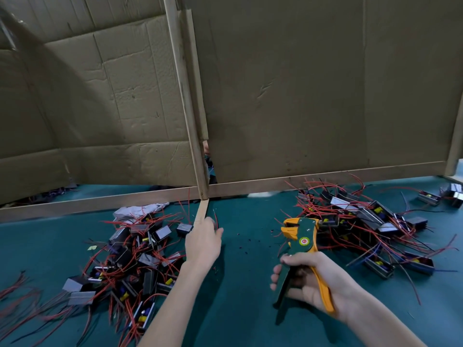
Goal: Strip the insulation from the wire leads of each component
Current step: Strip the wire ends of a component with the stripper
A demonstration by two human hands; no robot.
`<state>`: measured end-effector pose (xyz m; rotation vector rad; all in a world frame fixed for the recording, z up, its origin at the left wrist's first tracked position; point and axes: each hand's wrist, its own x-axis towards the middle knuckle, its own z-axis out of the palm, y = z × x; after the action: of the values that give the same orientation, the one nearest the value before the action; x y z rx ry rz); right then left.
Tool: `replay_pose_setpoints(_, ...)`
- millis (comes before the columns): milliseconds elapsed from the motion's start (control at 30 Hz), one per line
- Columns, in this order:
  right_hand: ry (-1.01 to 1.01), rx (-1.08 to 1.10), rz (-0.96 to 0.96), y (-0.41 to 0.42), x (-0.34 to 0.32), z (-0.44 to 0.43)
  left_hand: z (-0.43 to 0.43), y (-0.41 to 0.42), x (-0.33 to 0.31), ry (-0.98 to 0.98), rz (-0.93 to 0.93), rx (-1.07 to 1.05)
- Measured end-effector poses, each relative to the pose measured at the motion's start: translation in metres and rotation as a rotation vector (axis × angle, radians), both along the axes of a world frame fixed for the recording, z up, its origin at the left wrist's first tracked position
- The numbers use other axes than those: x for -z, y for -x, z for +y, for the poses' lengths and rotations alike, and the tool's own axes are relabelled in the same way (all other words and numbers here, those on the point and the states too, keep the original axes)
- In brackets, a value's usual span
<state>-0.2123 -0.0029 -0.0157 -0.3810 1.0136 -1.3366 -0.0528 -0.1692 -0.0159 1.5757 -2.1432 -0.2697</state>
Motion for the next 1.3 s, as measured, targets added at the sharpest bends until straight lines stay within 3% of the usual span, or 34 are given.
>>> replay_pose_setpoints(100, 0.006, 0.004, 0.007, -0.001, -0.001, 0.001, -0.002, 0.003, 0.009, -0.001, 0.143, 0.049)
replay_pose_setpoints(333, 0.017, -0.006, 0.015, -0.004, -0.004, 0.004, 0.001, 0.006, -0.019, -0.231, 0.788, 0.324)
replay_pose_setpoints(467, 0.022, -0.026, 0.029, -0.007, -0.006, 0.006, 0.002, 0.005, -0.043, -0.279, 0.935, 0.397)
replay_pose_setpoints(633, 0.002, -0.032, 0.043, -0.010, -0.009, 0.006, 0.009, 0.007, -0.058, -0.365, 0.979, 0.477)
replay_pose_setpoints(867, 0.040, -0.050, 0.033, -0.012, -0.010, 0.007, 0.018, 0.008, -0.065, -0.374, 0.830, 0.557)
replay_pose_setpoints(1300, 0.243, -0.235, 0.074, -0.013, -0.012, 0.012, 0.032, 0.000, -0.057, -0.579, 0.828, 0.629)
